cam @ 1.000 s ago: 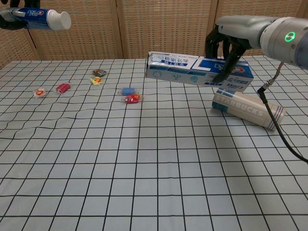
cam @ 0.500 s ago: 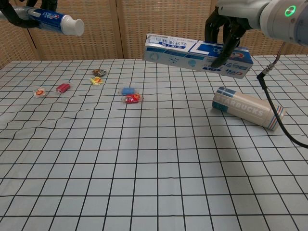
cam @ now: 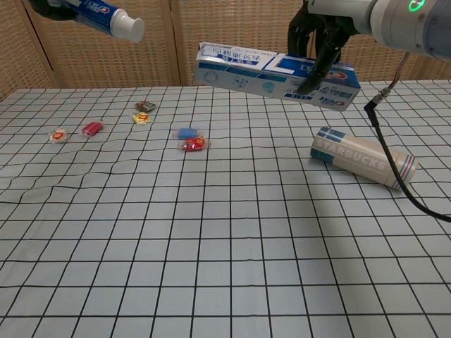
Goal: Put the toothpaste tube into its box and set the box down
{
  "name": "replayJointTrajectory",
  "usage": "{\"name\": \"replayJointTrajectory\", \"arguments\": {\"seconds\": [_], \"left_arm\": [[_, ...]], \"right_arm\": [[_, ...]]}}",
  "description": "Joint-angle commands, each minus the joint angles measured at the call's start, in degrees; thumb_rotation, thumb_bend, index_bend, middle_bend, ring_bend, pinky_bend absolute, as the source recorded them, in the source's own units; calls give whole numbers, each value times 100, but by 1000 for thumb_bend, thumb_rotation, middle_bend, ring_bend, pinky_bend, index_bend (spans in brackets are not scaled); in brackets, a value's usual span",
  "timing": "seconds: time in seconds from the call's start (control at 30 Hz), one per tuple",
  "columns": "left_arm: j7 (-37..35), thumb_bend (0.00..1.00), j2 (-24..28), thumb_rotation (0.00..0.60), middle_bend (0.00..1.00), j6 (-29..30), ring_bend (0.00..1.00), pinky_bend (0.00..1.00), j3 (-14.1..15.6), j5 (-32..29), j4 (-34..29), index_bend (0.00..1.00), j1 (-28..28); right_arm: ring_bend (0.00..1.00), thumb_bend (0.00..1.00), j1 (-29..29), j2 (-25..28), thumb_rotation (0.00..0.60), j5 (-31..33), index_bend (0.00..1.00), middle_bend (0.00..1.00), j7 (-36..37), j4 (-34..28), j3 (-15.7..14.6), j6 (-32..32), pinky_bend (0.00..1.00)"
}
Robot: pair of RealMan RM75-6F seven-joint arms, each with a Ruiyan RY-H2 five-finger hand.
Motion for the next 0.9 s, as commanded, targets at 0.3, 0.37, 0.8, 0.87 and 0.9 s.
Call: {"name": "replayJointTrajectory", "arguments": {"seconds": [0.3,0.37,0.8,0.87,0.9], "left_arm": [[914,586,-489,600,510,381,484,459,272,-373,-169,825,-422],[1008,586,-558,600,513,460,487,465,294,-419,-170,829,-464],[1540,586,-1083,600,517,906,492,482,416,-604,-172,834,-736],[1626,586,-1129,600,518,964,493,482,474,-548,-128,835,-755],[1627,586,-1141,600,518,981,493,482,484,-550,-118,835,-755]], "right_arm": [[524,232,147,-32,600,197,721,522,114,27,-36,12,578],[524,232,167,-26,600,224,721,522,141,31,-39,2,578],[525,232,265,-6,600,283,721,522,254,42,-123,30,578],[525,232,264,17,600,282,721,522,267,40,-139,47,578],[525,232,265,25,600,285,721,522,278,40,-143,49,578]]}}
